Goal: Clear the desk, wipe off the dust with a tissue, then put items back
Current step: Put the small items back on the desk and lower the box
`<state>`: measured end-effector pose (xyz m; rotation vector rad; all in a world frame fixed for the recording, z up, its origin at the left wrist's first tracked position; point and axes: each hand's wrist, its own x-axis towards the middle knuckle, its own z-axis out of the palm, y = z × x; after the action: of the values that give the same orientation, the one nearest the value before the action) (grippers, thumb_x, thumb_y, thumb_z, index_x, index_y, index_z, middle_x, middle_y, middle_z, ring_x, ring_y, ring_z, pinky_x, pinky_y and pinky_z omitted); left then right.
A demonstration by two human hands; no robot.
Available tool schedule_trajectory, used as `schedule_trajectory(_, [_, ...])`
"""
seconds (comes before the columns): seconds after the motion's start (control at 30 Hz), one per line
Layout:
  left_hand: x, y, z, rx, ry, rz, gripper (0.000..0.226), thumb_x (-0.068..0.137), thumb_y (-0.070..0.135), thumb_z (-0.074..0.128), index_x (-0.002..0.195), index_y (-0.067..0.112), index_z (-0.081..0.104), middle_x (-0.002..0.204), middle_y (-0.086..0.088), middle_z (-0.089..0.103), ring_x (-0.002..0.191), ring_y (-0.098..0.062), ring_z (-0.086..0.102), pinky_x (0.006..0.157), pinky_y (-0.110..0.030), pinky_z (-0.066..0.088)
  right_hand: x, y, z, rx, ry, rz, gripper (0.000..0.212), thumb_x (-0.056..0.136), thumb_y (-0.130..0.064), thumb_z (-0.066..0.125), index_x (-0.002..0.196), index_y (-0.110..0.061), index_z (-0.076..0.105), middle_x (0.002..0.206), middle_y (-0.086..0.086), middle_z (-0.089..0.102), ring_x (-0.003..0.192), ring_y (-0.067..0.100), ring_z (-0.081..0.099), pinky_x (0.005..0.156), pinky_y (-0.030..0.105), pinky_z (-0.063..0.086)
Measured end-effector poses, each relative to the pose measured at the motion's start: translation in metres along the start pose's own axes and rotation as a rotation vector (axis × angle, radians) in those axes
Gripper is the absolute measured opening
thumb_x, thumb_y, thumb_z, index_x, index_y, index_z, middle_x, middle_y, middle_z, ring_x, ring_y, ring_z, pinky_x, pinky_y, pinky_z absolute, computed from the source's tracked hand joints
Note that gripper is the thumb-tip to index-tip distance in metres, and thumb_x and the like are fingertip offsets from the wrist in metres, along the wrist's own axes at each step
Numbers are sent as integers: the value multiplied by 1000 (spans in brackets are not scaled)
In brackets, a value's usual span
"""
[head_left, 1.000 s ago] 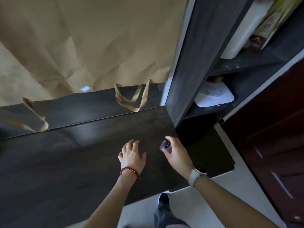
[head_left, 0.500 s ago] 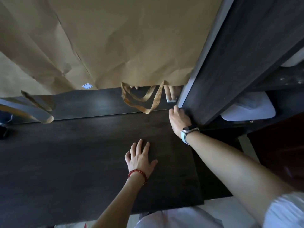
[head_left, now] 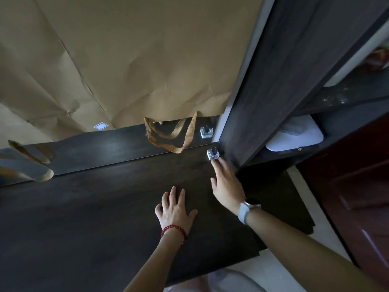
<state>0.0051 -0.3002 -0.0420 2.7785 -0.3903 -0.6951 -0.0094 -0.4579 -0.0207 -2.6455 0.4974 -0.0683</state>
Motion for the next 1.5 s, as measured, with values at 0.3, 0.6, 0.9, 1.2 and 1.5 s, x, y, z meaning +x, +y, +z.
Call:
schedule_trajectory(0.3, [-13, 75, -26, -289, 172, 292, 46, 86, 34, 55, 128, 21, 46, 141, 1, 38, 131, -21, 33, 105, -40, 27, -84, 64, -72, 192, 262, 117, 32, 84, -4, 57, 116, -9, 57, 112, 10, 62, 101, 21, 61, 84, 33, 52])
schedule_trajectory(0.6, [-26, 183, -33, -361, 281, 682, 30, 85, 21, 58, 114, 12, 58, 117, -5, 56, 110, -20, 52, 95, -35, 46, -8, 121, -174, -27, 396, 38, 33, 82, -11, 56, 113, -2, 55, 114, 19, 59, 107, 40, 52, 86, 50, 48])
schedule_trajectory(0.9, [-27, 252, -18, -407, 469, 390, 29, 82, 11, 57, 112, 8, 58, 114, -8, 58, 105, -24, 53, 94, -34, 46, 65, 170, -175, -251, 18, -102, 47, 85, -29, 52, 129, -15, 41, 129, 12, 43, 123, 32, 32, 95, 42, 32])
schedule_trajectory(1.2, [-24, 296, -31, -418, 653, 267, 24, 82, 9, 55, 105, 5, 60, 107, -14, 58, 100, -31, 54, 90, -38, 46, -5, 220, -197, 295, 55, -160, 46, 74, -15, 66, 119, -11, 55, 111, 14, 45, 113, 30, 41, 95, 23, 34])
schedule_trajectory(1.5, [76, 376, -38, -93, 358, 286, 49, 89, 22, 47, 136, 11, 37, 140, -19, 37, 128, -37, 33, 105, -46, 33, -74, 298, -216, 382, 6, -65, 43, 76, -21, 69, 117, -20, 56, 111, -2, 39, 105, 9, 46, 90, 13, 39])
